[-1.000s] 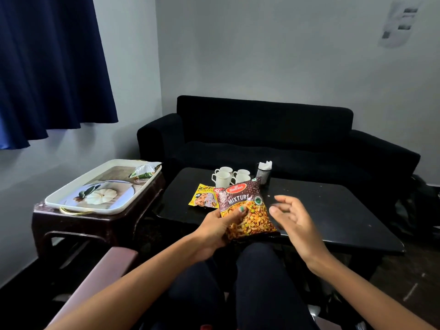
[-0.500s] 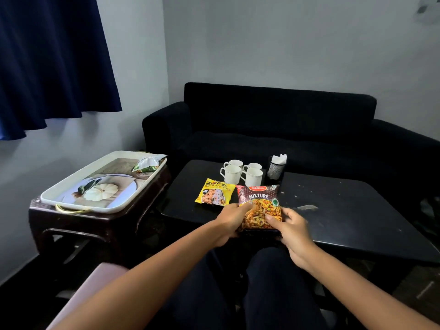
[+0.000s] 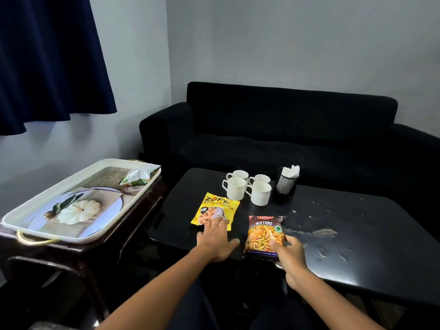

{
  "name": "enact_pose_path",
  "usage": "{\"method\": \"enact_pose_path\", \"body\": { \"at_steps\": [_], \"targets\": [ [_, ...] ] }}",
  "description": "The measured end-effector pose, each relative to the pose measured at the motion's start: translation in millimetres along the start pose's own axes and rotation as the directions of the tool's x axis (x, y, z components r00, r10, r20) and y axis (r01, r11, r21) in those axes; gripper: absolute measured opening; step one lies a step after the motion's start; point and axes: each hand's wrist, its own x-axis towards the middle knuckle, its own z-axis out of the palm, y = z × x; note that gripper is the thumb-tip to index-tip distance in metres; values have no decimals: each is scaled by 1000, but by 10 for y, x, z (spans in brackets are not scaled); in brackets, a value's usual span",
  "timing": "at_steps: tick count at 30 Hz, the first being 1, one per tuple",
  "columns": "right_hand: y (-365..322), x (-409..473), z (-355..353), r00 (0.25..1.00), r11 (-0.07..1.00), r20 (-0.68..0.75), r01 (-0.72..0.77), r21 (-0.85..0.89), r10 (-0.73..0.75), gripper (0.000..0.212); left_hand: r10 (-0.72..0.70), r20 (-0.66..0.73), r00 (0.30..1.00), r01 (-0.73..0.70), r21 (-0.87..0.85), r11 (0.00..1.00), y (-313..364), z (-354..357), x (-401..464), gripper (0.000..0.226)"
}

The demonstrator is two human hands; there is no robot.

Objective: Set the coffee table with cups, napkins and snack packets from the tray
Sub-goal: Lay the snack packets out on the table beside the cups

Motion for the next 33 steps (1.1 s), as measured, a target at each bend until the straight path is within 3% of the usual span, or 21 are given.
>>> {"method": "enact_pose_path", "body": {
  "at_steps": [3, 6, 8, 10, 13, 15, 25, 33],
  "targets": [
    [54, 157, 89, 997, 999, 69, -39, 20, 38, 45, -2, -53, 999, 4, 47, 999, -98, 43, 257, 74],
    [165, 225, 140, 993, 983, 102, 79, -164, -62, 54, 10, -67, 998, -2, 121, 993, -215, 92, 461, 73],
    [247, 234, 159, 972, 883, 111, 233, -407, -206, 65, 43, -71, 997, -29, 190, 981, -268, 137, 579, 72],
    [304, 230, 195, 933, 717, 155, 349, -603, -324, 75, 86, -87, 992, -62, 250, 966, -322, 179, 675, 72],
    [405, 314, 281, 881, 515, 269, 451, -729, -389, 68, 125, -87, 988, -93, 308, 947, -392, 285, 789, 71],
    [447, 371, 357, 872, 456, 287, 458, -763, -395, 63, 138, -97, 986, -98, 339, 936, -443, 353, 820, 72],
    [320, 659, 768, 898, 480, 175, 371, -795, -403, 61, 115, -167, 979, -41, 392, 919, -474, 523, 854, 78],
    [276, 634, 669, 879, 437, 189, 391, -810, -437, 61, 82, -103, 991, -43, 331, 943, -471, 413, 775, 79]
  ]
}}
